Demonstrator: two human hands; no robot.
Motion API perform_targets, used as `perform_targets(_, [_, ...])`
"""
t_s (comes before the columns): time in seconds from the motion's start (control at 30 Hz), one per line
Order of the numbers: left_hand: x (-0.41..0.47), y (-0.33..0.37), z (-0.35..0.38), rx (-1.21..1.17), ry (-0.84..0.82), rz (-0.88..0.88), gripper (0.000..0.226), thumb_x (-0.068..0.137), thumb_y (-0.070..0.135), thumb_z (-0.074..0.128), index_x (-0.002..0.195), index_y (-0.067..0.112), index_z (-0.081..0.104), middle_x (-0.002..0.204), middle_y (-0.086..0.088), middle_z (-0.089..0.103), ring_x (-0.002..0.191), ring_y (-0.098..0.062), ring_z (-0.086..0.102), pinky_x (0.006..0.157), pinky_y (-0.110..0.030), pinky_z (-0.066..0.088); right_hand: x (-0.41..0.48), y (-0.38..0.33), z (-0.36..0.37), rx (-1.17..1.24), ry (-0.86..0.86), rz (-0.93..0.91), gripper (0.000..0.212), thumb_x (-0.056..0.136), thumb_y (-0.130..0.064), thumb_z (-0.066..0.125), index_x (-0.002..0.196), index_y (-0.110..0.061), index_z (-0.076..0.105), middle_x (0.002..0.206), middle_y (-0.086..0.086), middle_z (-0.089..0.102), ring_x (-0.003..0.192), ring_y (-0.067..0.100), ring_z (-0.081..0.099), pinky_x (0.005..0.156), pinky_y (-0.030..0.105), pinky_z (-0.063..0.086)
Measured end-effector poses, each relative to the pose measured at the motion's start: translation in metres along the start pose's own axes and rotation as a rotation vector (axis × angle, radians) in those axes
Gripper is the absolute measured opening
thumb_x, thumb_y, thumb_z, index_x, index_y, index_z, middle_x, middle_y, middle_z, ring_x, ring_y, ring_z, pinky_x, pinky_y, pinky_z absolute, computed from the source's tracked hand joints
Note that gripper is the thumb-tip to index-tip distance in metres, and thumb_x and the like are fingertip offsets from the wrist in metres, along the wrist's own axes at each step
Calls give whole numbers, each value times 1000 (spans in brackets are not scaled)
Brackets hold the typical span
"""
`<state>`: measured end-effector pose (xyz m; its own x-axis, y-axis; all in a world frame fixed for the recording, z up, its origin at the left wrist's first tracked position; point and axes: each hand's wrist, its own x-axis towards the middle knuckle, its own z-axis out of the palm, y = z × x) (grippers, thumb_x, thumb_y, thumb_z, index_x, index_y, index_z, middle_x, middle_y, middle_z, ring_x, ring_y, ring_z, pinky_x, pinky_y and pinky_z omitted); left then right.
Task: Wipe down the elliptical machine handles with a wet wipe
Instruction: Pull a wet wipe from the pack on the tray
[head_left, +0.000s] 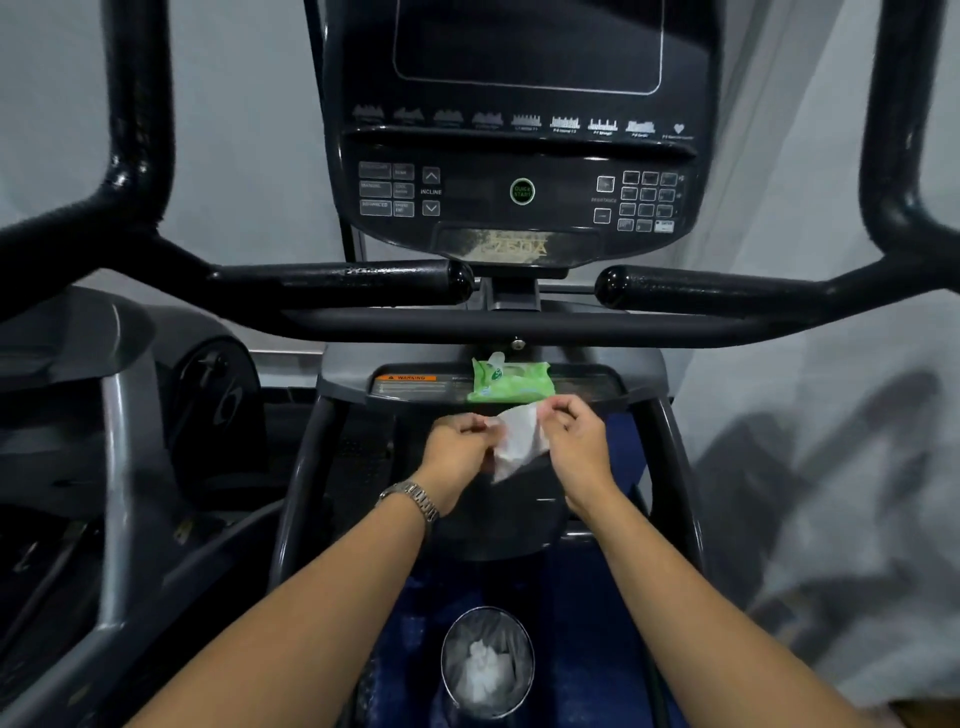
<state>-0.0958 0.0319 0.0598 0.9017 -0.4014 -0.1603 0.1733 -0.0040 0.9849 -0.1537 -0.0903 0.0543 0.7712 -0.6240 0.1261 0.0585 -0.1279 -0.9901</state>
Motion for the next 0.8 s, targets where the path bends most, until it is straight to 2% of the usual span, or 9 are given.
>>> perform_targets(0.07, [-13, 0, -7, 7, 7, 1, 14, 92, 6, 58, 78, 9, 60, 72, -5, 60, 70, -20, 59, 68, -37, 55, -17, -4, -4, 50, -125, 41, 12, 89, -19, 63, 95, -9, 61, 77, 2, 66, 73, 11, 59, 65, 25, 48])
perform_targets(0.13, [-28, 2, -14, 42, 12, 17, 15, 94, 10, 55, 79, 12, 58, 73, -2, 60, 68, -16, 57, 58, -31, 52, -32, -8, -5, 60, -273, 79, 21, 83, -19, 71, 97, -7, 62, 80, 5, 70, 74, 14, 64, 64, 26, 52])
perform_targets(0.23, [-51, 7, -26, 98, 6, 57, 13, 95, 11, 52, 83, 14, 57, 79, -6, 62, 67, -17, 59, 52, -25, 47, -56, -20, -4, -55, -399, 63, 8, 79, -15, 74, 79, -10, 67, 71, 0, 70, 62, 6, 62, 55, 17, 47])
perform_targets(0.3, [-65, 9, -32, 147, 44, 108, 13, 94, 11, 52, 82, 15, 56, 79, -8, 62, 70, -19, 58, 57, -27, 49, -69, -28, -1, -89, -405, 66, 19, 81, -18, 73, 69, -6, 64, 65, 0, 65, 57, 8, 57, 51, 17, 42])
perform_targets(0.37, [-80, 11, -39, 195, 108, 153, 10, 94, 12, 53, 85, 14, 55, 75, -5, 59, 65, -15, 54, 53, -22, 45, -81, -35, 2, -108, -387, 80, 31, 82, -24, 71, 70, 2, 60, 65, 7, 59, 59, 14, 52, 52, 23, 39])
perform_targets(0.43, [-97, 12, -46, 194, 133, 161, 2, 93, 12, 54, 95, 11, 53, 77, -6, 59, 63, -13, 54, 49, -18, 42, -94, -39, 7, -132, -350, 80, 37, 85, -28, 68, 65, -1, 52, 61, 9, 46, 56, 17, 42, 48, 23, 33])
perform_targets(0.5, [-115, 14, -54, 184, 95, 150, 20, 91, 12, 60, 108, 11, 48, 85, -10, 64, 71, -16, 62, 50, -20, 49, -108, -43, 13, -163, -305, 81, 39, 89, -30, 63, 63, -6, 46, 60, 9, 36, 54, 18, 34, 46, 22, 27])
perform_targets(0.63, [-148, 17, -72, 272, 20, 166, 45, 81, 3, 70, 114, 18, 43, 95, -17, 67, 82, -28, 69, 69, -41, 59, -142, -57, 21, -149, -288, 143, 40, 97, -27, 50, 71, 1, 60, 59, 12, 54, 46, 14, 49, 42, 20, 36])
perform_targets(0.8, [-193, 19, -88, 319, 17, 187, 43, 79, -12, 59, 98, 25, 46, 90, -21, 67, 65, -24, 61, 54, -31, 48, -188, -72, 28, -91, -219, 175, 39, 100, -22, 43, 82, 7, 62, 65, 14, 55, 40, 13, 47, 35, 22, 38])
